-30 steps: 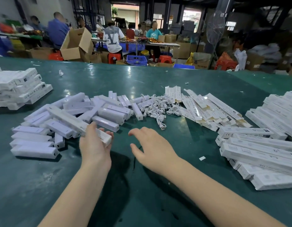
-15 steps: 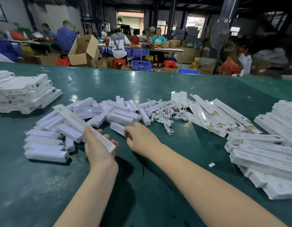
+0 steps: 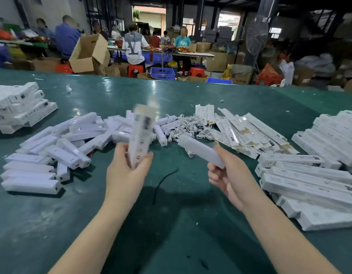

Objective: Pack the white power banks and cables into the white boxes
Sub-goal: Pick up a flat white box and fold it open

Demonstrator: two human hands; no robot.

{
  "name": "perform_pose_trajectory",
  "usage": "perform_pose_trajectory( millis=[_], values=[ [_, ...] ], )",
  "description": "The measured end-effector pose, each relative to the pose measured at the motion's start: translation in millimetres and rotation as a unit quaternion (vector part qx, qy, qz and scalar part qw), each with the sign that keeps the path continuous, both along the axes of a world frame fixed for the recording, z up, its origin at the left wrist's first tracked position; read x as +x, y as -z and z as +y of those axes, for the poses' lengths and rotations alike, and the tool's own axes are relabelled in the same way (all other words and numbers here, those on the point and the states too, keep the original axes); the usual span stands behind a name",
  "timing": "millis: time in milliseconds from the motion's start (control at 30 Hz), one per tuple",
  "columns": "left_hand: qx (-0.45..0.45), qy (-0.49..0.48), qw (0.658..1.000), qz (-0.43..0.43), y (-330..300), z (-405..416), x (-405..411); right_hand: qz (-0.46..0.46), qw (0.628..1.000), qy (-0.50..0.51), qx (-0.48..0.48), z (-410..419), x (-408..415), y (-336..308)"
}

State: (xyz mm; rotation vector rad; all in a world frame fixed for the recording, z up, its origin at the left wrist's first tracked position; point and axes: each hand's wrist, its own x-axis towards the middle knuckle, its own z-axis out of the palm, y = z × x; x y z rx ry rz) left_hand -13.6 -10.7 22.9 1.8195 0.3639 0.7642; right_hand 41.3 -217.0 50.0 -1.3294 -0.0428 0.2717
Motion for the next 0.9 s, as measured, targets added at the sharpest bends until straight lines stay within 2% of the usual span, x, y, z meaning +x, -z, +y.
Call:
perform_pose_trajectory(
  millis=[67, 100, 200, 300, 433, 533, 667, 767, 900],
  values=[
    [0.158, -0.01, 0.986, 0.049, 4.9, 0.6, -1.7, 0.073, 0.992, 0.005, 0.099, -3.2, -2.0, 0.1],
    [0.206, -0.014, 0.977, 0.06, 6.1, 0.9, -1.7, 0.094, 0.984, 0.001, 0.148, -5.1, -2.6, -0.6],
    [0.266, -0.013, 0.961, 0.079, 5.1, 0.4, 0.0, 0.109, 0.956, -0.027, 0.271, -11.7, -2.3, -3.7],
    [0.297, 0.008, 0.95, 0.097, 5.9, -0.4, -0.6, 0.064, 0.954, -0.034, 0.291, -15.0, -1.6, -4.6],
    [0.36, 0.026, 0.927, 0.1, 8.9, 0.6, 0.5, -0.069, 0.967, 0.02, 0.244, -16.2, -0.7, 1.2],
    [0.377, 0.043, 0.921, 0.088, 9.2, -1.1, 1.8, -0.191, 0.971, 0.041, 0.141, -17.9, -4.1, 1.9],
    [0.373, 0.072, 0.922, 0.077, 9.8, -2.6, 0.5, -0.313, 0.947, 0.065, 0.02, -19.0, -6.8, 0.6],
    [0.348, 0.087, 0.931, 0.062, 8.5, -5.8, -0.5, -0.349, 0.936, 0.05, -0.023, -19.2, -10.3, 1.4],
    [0.336, 0.08, 0.937, 0.042, 7.2, -5.7, -1.0, -0.352, 0.931, 0.037, -0.089, -19.2, -15.4, 0.9]
  ],
)
